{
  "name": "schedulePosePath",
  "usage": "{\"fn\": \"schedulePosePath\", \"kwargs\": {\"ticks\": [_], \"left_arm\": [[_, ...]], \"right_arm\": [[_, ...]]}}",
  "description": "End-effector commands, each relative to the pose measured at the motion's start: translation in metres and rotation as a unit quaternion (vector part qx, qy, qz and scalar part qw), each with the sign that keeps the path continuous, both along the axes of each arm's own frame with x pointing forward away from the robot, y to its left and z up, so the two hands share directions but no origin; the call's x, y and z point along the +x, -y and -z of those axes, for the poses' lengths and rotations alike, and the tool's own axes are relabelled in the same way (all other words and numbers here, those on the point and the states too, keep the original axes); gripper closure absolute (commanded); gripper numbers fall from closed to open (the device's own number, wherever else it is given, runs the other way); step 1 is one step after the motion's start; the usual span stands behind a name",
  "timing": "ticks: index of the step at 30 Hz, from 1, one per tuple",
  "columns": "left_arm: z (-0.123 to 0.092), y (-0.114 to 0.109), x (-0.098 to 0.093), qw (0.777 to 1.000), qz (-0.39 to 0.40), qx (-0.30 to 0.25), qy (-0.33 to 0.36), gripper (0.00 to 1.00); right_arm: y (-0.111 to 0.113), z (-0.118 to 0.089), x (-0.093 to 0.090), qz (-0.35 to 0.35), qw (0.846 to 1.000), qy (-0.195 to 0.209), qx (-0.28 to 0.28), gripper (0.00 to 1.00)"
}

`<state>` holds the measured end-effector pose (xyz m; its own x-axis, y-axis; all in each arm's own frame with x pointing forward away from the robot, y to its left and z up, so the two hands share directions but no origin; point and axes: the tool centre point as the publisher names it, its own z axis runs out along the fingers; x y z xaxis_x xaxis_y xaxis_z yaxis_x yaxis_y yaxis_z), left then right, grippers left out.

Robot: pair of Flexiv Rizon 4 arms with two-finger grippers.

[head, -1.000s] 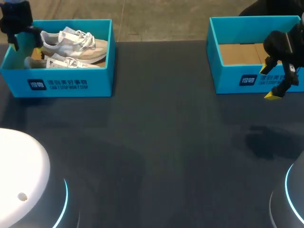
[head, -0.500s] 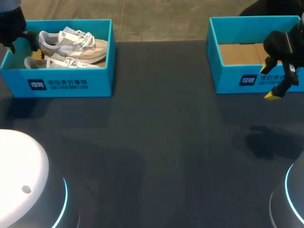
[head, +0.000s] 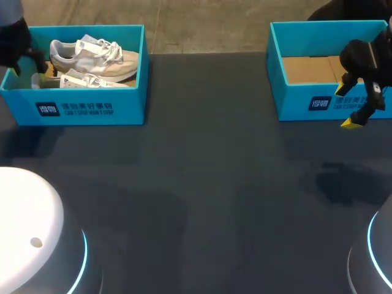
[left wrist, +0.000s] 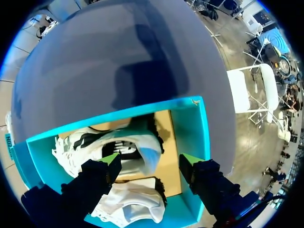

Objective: Take the shoe out of the shoebox, open the shoe tongue, remove and reinsert the insole, then place the shoe into the shoebox

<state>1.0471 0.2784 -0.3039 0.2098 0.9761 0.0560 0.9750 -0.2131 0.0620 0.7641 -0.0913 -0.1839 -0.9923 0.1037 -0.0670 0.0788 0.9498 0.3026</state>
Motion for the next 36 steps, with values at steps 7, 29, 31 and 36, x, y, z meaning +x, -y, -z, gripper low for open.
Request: {"fn": "schedulePosePath", "kwargs": {"ticks": [7, 29, 31, 36], "left_arm": [[0.021, -0.004, -0.002, 1.000, 0.007, 0.000, -0.019, 0.31], [0.055, -0.001, 0.009, 1.000, -0.003, 0.005, -0.008, 0.29], [0.058, -0.001, 0.009, 1.000, -0.004, 0.006, -0.010, 0.35], [0.062, -0.005, 0.008, 1.000, -0.012, 0.011, -0.012, 0.32]], "right_arm": [[-0.001, 0.000, 0.000, 0.001, 1.000, -0.001, -0.001, 0.00], [-0.001, 0.000, 0.000, 0.001, 1.000, -0.001, -0.001, 0.00], [-0.001, 0.000, 0.000, 0.001, 1.000, -0.001, -0.001, 0.00], [-0.001, 0.000, 0.000, 0.001, 1.000, -0.001, -0.001, 0.00]]}}
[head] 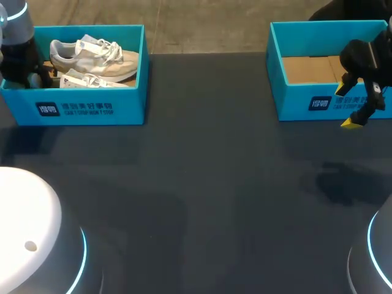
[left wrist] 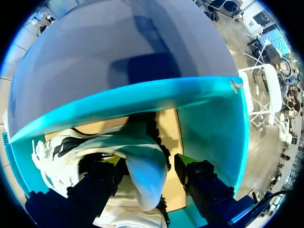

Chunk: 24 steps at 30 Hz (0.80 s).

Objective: Take the shoe out of the shoebox, open the shoe tongue, remove and reinsert the insole, then place the shoe into the shoebox

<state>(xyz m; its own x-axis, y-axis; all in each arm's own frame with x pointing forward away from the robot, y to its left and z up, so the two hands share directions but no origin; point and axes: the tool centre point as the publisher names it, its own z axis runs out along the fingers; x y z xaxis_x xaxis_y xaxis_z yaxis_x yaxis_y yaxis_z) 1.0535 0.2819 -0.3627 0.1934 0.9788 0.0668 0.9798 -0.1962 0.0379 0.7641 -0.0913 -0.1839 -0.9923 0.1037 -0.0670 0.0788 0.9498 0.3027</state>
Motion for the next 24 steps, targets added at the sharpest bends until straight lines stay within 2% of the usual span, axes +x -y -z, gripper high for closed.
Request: {"fn": "schedulePosePath", "kwargs": {"ticks": [1, 5, 10, 13, 14, 17, 19, 20, 23, 24], "left_arm": [[0.004, -0.002, 0.002, 1.000, -0.004, 0.004, -0.001, 0.35], [0.008, -0.005, 0.003, 1.000, -0.007, 0.009, -0.004, 0.36], [0.013, -0.005, 0.003, 1.000, -0.006, 0.014, -0.007, 0.51], [0.015, -0.005, 0.004, 1.000, -0.007, 0.015, -0.009, 0.55], [0.015, -0.005, 0.004, 1.000, -0.007, 0.015, -0.010, 0.61], [0.015, -0.003, 0.004, 1.000, -0.006, 0.016, -0.011, 0.65], [0.015, -0.003, 0.004, 1.000, -0.006, 0.016, -0.012, 0.74], [0.015, -0.003, 0.004, 1.000, -0.005, 0.015, -0.012, 0.74], [0.014, -0.002, 0.004, 1.000, 0.003, 0.018, -0.012, 0.84], [0.013, -0.001, 0.004, 1.000, 0.005, 0.019, -0.011, 0.91]], "right_arm": [[-0.001, 0.000, 0.000, 0.001, 1.000, -0.001, -0.001, 0.00], [-0.001, 0.000, 0.000, 0.001, 1.000, -0.001, -0.001, 0.00], [-0.001, 0.000, 0.000, 0.001, 1.000, -0.001, -0.001, 0.00], [-0.001, 0.000, 0.000, 0.001, 1.000, -0.001, -0.001, 0.00], [-0.001, 0.000, 0.000, 0.001, 1.000, -0.001, -0.001, 0.00], [-0.001, 0.000, 0.000, 0.001, 1.000, -0.001, -0.001, 0.00], [-0.001, 0.000, 0.000, 0.001, 1.000, -0.001, -0.001, 0.00], [-0.001, 0.000, 0.000, 0.001, 1.000, -0.001, -0.001, 0.00], [-0.001, 0.000, 0.000, 0.001, 1.000, -0.001, -0.001, 0.00], [-0.001, 0.000, 0.000, 0.001, 1.000, -0.001, -0.001, 0.00]]}}
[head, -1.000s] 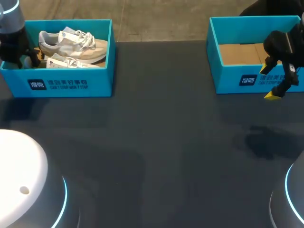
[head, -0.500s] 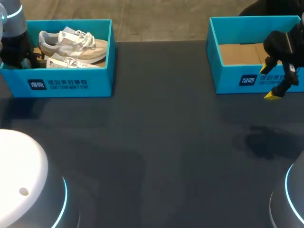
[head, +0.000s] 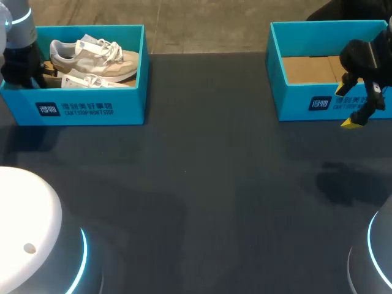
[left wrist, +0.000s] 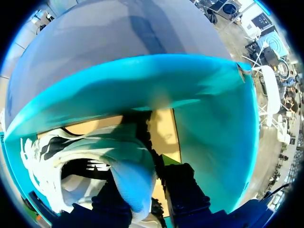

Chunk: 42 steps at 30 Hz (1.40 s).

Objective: Take the shoe out of the shoebox, open the shoe tongue, remove and reinsert the insole, then place the shoe into the shoebox

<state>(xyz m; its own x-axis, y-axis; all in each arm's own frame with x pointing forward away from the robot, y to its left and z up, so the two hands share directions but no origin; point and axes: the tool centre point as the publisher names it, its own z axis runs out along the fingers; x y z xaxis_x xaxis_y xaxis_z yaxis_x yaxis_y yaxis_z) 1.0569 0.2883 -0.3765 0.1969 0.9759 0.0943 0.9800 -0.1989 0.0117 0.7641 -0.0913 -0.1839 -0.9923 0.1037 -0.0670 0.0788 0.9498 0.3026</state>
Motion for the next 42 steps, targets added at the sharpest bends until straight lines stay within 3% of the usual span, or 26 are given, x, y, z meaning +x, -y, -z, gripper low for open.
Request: {"fn": "schedulePosePath", "kwargs": {"ticks": [1, 2, 20, 42], "left_arm": [[-0.001, 0.005, 0.000, 1.000, 0.004, 0.003, -0.002, 0.96], [-0.002, 0.006, 0.000, 1.000, 0.005, 0.003, -0.002, 1.00], [-0.047, -0.003, 0.000, 1.000, 0.005, -0.001, -0.008, 1.00], [-0.145, -0.029, 0.022, 0.999, -0.028, 0.004, -0.026, 1.00]], "right_arm": [[-0.001, 0.000, 0.000, 0.001, 1.000, -0.001, -0.001, 0.00], [-0.001, 0.000, 0.000, 0.001, 1.000, -0.001, -0.001, 0.00], [-0.001, 0.000, 0.000, 0.001, 1.000, -0.001, -0.001, 0.00], [-0.001, 0.000, 0.000, 0.001, 1.000, -0.001, -0.001, 0.00]]}}
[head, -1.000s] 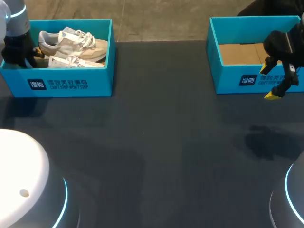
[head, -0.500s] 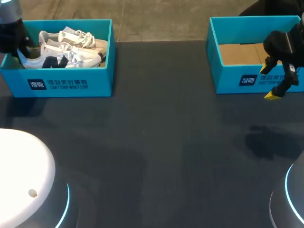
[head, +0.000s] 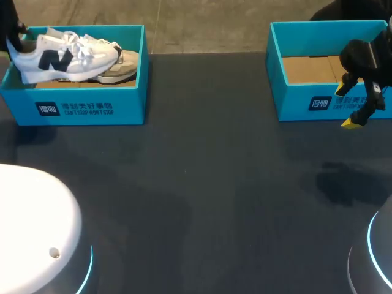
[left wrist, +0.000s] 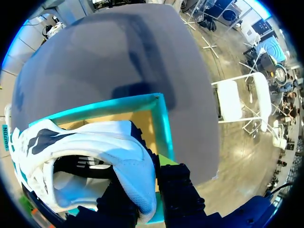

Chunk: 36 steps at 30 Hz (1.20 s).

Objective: Take the shoe out of the shoebox, open the shoe tongue, remove and reinsert the insole, then place the shoe into the shoebox

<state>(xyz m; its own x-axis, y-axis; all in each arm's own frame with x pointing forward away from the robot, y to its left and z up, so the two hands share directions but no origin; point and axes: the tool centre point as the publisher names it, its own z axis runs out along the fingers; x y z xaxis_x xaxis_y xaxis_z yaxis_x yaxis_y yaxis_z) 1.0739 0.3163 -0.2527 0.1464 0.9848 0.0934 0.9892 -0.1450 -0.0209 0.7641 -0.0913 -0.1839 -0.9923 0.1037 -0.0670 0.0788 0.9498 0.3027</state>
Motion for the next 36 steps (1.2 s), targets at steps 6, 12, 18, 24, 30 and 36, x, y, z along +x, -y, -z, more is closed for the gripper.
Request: {"fn": "schedulePosePath", "kwargs": {"ticks": [6, 12, 18, 24, 30, 36], "left_arm": [[-0.046, -0.003, 0.008, 1.000, -0.006, 0.007, -0.009, 1.00], [-0.063, -0.005, 0.008, 1.000, -0.025, 0.014, -0.006, 1.00], [-0.065, -0.005, 0.009, 0.999, -0.031, 0.017, -0.008, 1.00], [-0.065, -0.005, 0.009, 0.999, -0.031, 0.017, -0.008, 1.00], [-0.065, -0.005, 0.009, 0.999, -0.031, 0.017, -0.008, 1.00], [-0.065, -0.005, 0.009, 0.999, -0.031, 0.017, -0.008, 1.00]], "right_arm": [[-0.001, 0.000, 0.000, 0.001, 1.000, -0.001, -0.001, 0.00], [-0.001, 0.000, 0.000, 0.001, 1.000, -0.001, -0.001, 0.00], [-0.001, 0.000, 0.000, 0.001, 1.000, -0.001, -0.001, 0.00], [-0.001, 0.000, 0.000, 0.001, 1.000, -0.001, -0.001, 0.00], [-0.001, 0.000, 0.000, 0.001, 1.000, -0.001, -0.001, 0.00], [-0.001, 0.000, 0.000, 0.001, 1.000, -0.001, -0.001, 0.00]]}}
